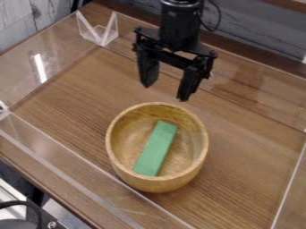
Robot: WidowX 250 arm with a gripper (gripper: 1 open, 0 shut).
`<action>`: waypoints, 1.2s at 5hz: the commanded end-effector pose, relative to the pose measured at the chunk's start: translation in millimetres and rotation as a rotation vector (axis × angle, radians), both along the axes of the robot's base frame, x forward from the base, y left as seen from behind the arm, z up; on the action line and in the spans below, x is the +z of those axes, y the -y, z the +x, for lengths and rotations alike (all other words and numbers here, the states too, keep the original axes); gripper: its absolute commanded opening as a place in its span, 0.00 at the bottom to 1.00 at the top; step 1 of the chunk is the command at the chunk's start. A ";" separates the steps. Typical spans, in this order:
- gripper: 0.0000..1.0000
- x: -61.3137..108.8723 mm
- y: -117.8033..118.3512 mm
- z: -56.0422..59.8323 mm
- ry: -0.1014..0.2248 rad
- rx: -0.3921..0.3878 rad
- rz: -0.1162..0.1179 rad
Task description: Remove the green block from inside the brown bowl and put it on the table
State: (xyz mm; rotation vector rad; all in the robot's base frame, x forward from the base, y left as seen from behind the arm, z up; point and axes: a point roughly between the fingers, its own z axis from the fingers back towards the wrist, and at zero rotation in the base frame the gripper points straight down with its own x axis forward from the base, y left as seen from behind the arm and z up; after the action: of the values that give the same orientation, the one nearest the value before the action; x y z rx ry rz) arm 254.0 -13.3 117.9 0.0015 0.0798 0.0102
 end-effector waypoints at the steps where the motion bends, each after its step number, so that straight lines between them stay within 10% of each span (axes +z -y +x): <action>1: 1.00 13.6 4.5 -9.9 0.061 -0.003 0.006; 6: 1.00 3.0 18.9 -39.4 0.050 0.001 0.015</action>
State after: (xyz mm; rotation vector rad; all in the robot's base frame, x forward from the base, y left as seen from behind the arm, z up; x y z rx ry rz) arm 211.0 -31.6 110.1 0.0178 0.0826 0.0183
